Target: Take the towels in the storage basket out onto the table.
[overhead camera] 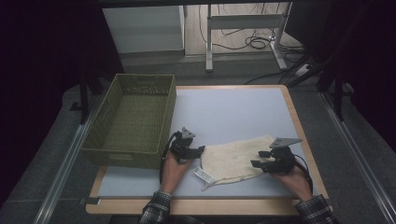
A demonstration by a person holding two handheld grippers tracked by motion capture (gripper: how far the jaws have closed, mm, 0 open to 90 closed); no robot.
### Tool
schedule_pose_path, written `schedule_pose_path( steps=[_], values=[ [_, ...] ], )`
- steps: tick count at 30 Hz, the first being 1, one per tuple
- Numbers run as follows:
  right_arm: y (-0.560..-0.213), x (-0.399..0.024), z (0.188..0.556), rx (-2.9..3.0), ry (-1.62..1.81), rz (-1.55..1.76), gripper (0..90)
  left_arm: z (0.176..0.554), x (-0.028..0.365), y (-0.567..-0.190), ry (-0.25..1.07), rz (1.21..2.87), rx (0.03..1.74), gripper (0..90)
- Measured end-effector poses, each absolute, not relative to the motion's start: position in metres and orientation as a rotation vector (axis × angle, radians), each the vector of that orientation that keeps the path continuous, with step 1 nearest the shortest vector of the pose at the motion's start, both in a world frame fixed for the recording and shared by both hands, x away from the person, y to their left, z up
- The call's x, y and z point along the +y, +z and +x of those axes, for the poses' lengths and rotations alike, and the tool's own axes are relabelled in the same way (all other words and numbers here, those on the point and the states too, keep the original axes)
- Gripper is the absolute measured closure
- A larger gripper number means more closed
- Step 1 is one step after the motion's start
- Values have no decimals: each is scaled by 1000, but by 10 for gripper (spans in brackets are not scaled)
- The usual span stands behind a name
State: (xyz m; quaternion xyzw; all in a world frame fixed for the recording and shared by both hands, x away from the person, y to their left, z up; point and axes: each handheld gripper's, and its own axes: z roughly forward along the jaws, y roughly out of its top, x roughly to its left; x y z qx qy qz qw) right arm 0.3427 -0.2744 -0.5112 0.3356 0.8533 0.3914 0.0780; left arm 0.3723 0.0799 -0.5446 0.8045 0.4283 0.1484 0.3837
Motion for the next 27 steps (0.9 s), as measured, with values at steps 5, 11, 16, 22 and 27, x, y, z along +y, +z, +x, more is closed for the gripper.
schedule_pose_path(
  steps=[5,11,16,22,27],
  values=[
    [-515,-251,332,2612,1178,930,438,372,80,-545,378,2050,1093,355],
    [-517,-223,320,2679,1209,835,491,372,80,-545,378,2050,1093,356],
    [-519,-201,313,2732,1221,773,521,372,80,-545,378,2050,1094,358],
    [-522,-177,306,2787,1233,709,542,372,80,-545,378,2048,1095,360],
    [-524,-158,301,2818,1236,656,555,372,80,-545,378,2048,1096,362]
  ],
)
